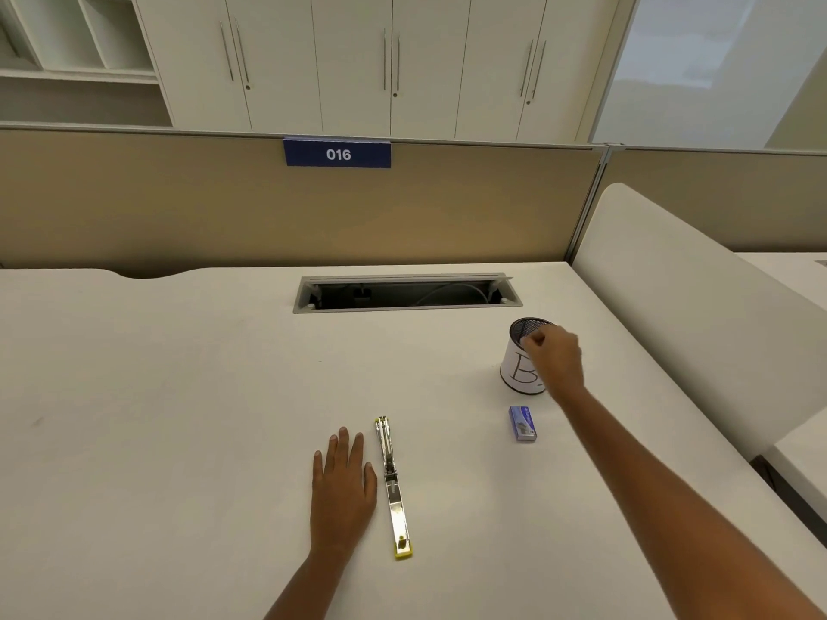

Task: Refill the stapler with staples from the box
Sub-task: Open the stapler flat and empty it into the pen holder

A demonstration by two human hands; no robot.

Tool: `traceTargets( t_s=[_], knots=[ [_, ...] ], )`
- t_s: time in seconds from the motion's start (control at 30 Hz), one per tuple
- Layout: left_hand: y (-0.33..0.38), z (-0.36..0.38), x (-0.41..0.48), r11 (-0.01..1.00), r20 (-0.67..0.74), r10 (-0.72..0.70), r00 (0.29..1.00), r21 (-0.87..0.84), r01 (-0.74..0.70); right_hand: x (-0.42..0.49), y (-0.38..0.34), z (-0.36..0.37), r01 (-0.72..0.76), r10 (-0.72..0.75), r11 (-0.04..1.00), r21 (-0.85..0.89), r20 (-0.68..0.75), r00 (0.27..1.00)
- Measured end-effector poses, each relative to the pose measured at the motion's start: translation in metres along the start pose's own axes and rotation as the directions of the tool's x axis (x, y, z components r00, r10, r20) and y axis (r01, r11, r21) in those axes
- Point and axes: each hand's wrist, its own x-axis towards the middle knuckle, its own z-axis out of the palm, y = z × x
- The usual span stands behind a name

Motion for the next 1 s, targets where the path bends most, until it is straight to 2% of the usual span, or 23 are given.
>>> traceTargets(
  t_s=[0.17,0.33,0.53,0.67,0.73,0.87,1.0],
  knots=[
    [0.008,-0.014,-0.002,0.997,0.058,0.011,0.998,0.075,-0.015,0.031,0.001,-0.014,-0.095,0.094,0.995,-0.004,-0.103,0.99],
    [0.009,-0.017,-0.004,0.996,0.098,-0.012,0.995,0.084,0.004,0.036,0.003,-0.014,-0.114,0.115,0.993,0.019,-0.101,0.988],
    [0.011,-0.019,-0.004,0.996,0.079,-0.023,0.997,0.088,0.016,0.008,0.006,-0.004,-0.044,0.054,0.995,0.087,-0.116,0.992],
    [0.011,-0.019,-0.004,0.992,0.065,-0.01,0.998,0.124,0.002,-0.029,0.02,0.015,-0.079,0.085,0.992,0.099,-0.055,0.995],
    [0.01,-0.019,-0.005,0.991,0.103,-0.005,0.995,0.136,-0.009,-0.053,0.03,0.028,-0.075,0.075,0.996,0.049,0.005,0.997],
    [0.007,-0.015,-0.005,0.988,0.074,0.005,0.997,0.153,-0.016,-0.092,0.05,0.047,-0.041,0.065,0.983,-0.176,0.13,0.989],
    [0.005,-0.013,-0.002,0.988,0.156,-0.01,0.988,0.152,-0.014,-0.099,0.055,0.051,-0.044,0.083,0.965,-0.258,0.138,0.987]
  ],
)
